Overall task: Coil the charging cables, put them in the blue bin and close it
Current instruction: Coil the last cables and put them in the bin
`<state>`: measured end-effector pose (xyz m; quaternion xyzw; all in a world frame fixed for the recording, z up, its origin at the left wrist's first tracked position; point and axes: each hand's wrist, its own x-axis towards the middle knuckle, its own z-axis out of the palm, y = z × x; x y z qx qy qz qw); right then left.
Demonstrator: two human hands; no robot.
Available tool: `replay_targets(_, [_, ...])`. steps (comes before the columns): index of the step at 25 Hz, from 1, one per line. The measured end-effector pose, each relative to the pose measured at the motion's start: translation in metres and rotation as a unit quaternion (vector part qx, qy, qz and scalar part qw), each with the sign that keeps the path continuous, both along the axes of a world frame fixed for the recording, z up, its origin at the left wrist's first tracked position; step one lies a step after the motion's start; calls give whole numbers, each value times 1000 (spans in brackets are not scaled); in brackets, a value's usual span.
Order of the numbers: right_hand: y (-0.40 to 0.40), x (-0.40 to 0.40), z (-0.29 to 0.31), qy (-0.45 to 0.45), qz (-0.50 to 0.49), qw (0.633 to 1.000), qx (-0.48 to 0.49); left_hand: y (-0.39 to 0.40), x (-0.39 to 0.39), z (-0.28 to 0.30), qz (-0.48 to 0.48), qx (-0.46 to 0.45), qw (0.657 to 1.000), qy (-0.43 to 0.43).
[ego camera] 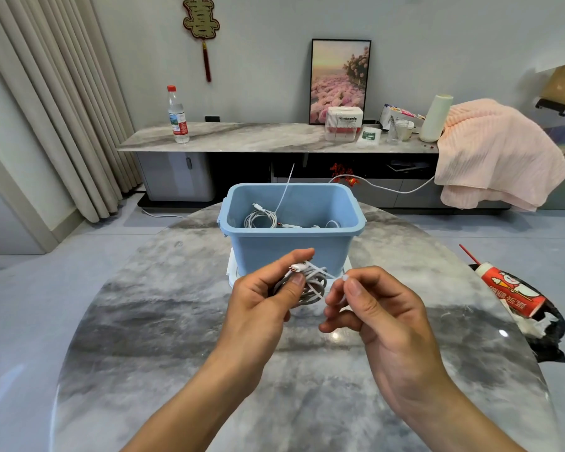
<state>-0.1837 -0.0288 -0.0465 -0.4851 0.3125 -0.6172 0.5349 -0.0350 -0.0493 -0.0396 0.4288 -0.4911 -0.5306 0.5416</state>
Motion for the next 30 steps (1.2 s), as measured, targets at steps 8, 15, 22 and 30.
replay_targets(8, [0, -1, -2, 14, 0, 1000, -13, -2, 1, 0, 6, -1, 1000, 9])
replay_targets(15, [0, 7, -5, 47, -43, 998, -18, -4, 2, -1, 4, -1, 1000, 19])
replay_targets(22, [-1, 7, -6, 42, -50, 998, -18, -3, 3, -1, 1, -3, 1000, 18])
replay_targets(30, [0, 7, -6, 46, -43, 998, -15, -3, 2, 0, 7, -3, 1000, 23])
